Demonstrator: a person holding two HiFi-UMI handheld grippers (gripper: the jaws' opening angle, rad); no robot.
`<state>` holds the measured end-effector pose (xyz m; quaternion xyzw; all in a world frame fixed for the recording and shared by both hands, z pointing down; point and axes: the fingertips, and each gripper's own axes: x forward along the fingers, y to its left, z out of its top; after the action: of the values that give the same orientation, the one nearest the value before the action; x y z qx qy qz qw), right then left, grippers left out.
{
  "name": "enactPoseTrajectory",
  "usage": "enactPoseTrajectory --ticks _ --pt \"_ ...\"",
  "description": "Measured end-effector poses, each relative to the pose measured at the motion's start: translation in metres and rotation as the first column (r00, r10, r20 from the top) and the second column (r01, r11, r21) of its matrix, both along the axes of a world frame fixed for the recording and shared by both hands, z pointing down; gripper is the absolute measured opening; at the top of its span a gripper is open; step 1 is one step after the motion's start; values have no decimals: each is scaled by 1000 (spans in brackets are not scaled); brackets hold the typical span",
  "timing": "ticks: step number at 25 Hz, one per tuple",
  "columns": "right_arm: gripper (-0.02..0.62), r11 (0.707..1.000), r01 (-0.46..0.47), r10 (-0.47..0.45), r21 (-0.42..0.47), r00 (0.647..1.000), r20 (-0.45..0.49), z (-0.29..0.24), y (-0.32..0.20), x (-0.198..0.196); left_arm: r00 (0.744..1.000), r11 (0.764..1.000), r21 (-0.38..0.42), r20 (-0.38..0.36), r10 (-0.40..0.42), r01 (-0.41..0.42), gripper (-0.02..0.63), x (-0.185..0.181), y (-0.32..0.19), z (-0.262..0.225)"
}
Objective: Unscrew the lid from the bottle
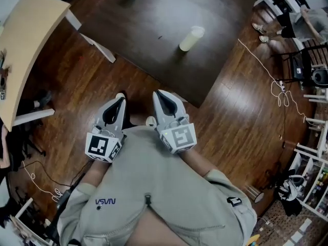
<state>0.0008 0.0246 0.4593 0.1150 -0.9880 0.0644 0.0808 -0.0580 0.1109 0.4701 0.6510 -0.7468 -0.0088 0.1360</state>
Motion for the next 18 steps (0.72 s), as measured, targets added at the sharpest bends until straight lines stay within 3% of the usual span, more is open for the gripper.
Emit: enactPoseTrajectory --ticks 4,9,14,18 --pt "-2 987 -163 163 9 987 0 -16 -19 -11 990 990 27 1 141 -141 3 -27 -28 -15" --pt "-2 948 -316 316 31 949 5 -31 -31 -35 952 950 64 -8 306 -305 2 -58 -63 -28" --pt "-2 887 -456 459 74 888 -26 -34 -50 -41 908 905 95 -25 418 -414 2 -78 -93 -35" --pt "-2 831 -549 553 85 832 -39 -34 -67 -34 892 886 118 -5 452 -448 2 -89 -119 -39"
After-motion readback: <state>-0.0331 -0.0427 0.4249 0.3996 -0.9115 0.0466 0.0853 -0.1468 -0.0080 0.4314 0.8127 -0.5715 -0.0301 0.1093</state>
